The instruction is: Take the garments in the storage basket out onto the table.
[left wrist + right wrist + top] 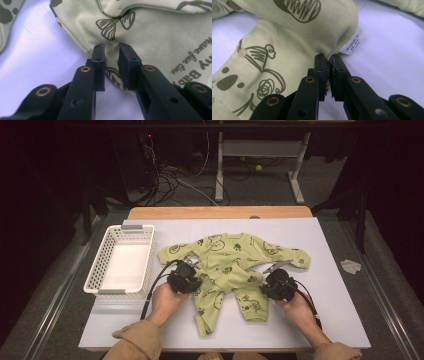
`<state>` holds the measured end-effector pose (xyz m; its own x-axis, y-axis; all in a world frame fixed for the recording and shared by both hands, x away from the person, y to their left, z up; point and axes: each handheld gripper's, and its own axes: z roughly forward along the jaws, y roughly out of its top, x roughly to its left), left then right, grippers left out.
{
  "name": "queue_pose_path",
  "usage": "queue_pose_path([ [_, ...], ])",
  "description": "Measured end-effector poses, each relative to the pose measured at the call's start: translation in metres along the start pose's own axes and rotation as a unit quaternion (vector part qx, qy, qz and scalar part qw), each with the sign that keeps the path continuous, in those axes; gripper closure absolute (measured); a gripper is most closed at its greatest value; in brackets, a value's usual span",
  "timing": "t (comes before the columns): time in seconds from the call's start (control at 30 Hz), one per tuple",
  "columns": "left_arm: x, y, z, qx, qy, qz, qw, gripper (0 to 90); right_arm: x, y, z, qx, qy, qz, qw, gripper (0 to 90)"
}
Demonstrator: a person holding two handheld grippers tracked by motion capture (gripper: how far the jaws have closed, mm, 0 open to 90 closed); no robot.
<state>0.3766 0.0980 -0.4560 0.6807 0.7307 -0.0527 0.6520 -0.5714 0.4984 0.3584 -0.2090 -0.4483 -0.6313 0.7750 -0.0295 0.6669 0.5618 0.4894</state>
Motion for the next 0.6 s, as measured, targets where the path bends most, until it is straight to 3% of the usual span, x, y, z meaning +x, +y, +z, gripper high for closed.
queue_pose_path([
  [0.07, 0.002, 0.0, 0.0, 0.0, -0.007, -0.005, 1.0, 80.2, 0.002, 0.001, 0.0, 0.001, -0.008, -0.011, 0.9999, 87.1],
  [0.23, 0.005, 0.001, -0.002, 0.003, -0.027, 0.002, 0.9996, 83.6, -0.001, -0.001, -0.004, -0.002, -0.005, -0.006, 1.0, 87.3],
  [0.33, 0.008, 0.004, -0.006, 0.004, -0.029, 0.008, 0.9995, 83.8, -0.003, -0.002, -0.009, -0.011, 0.0, -0.004, 0.9999, 87.3],
  [0.6, 0.028, 0.019, -0.019, -0.02, -0.02, -0.016, 0.9995, 83.8, -0.003, 0.002, -0.015, -0.026, -0.002, -0.004, 0.9997, 87.1],
])
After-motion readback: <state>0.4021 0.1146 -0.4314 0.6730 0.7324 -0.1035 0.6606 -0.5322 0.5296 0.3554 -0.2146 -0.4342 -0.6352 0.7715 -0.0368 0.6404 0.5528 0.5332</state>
